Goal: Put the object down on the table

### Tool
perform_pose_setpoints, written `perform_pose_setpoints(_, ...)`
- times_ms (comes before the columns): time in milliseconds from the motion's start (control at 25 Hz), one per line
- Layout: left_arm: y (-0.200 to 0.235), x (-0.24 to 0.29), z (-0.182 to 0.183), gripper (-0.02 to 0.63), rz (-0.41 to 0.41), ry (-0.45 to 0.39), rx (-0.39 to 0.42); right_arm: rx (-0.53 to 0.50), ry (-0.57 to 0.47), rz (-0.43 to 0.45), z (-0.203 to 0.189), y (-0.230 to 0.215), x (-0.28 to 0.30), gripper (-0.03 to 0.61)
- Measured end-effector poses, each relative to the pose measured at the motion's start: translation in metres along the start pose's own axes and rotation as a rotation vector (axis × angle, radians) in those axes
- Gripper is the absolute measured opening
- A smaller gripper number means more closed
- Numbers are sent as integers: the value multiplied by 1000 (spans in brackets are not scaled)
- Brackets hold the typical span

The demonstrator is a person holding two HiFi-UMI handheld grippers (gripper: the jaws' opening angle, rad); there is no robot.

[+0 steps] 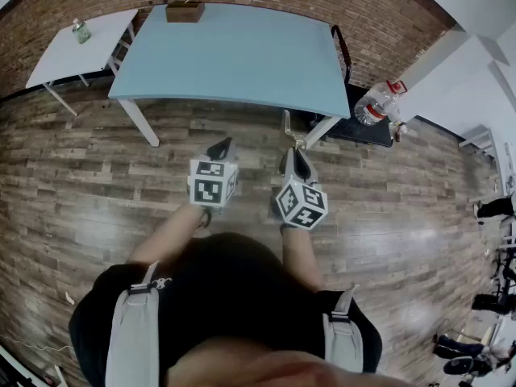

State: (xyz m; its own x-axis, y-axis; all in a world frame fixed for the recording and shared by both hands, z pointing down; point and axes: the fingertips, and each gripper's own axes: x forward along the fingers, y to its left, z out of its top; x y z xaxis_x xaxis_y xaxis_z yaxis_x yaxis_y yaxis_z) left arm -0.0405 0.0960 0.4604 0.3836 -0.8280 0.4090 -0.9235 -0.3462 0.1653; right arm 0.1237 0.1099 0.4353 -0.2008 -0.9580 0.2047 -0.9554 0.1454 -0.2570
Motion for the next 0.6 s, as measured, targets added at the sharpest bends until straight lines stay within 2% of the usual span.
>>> perform_pose_setpoints(320,11,2,2,0,4,-2,-3,-9,2,9,-1,13,7,31)
perform_pose_setpoints(600,21,0,1,0,-11,0,4,22,1,-21,-8,17,13,32)
